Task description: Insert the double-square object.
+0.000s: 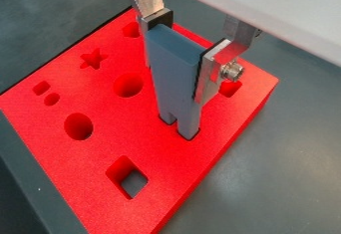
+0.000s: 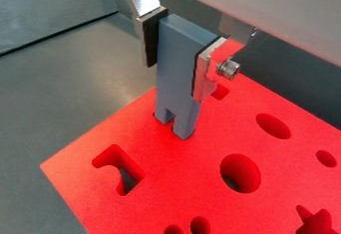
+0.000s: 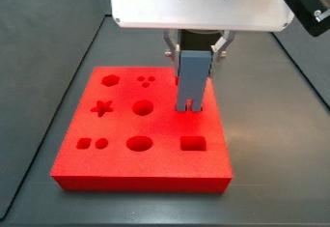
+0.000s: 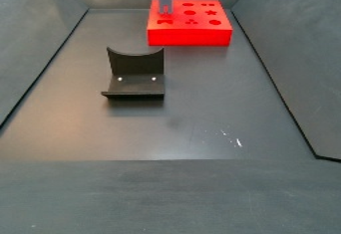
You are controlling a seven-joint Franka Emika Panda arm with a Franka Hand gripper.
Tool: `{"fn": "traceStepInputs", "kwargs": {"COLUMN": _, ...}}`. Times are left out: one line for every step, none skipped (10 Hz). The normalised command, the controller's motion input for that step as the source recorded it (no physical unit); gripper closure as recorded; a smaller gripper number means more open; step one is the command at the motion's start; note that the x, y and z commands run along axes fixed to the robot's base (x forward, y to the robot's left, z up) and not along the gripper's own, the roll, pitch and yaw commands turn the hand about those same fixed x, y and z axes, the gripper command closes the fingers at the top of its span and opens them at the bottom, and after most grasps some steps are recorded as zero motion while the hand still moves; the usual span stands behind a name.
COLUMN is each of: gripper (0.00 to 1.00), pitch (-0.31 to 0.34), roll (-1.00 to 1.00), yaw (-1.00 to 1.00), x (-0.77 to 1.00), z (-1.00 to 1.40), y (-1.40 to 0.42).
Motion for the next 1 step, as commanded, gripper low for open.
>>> {"fn": "traceStepInputs", "kwargs": {"gripper": 1.00, "pitch": 0.000, "roll": 0.01, "yaw": 0.00, "x": 0.00, "z": 0.00, "y": -0.01}}
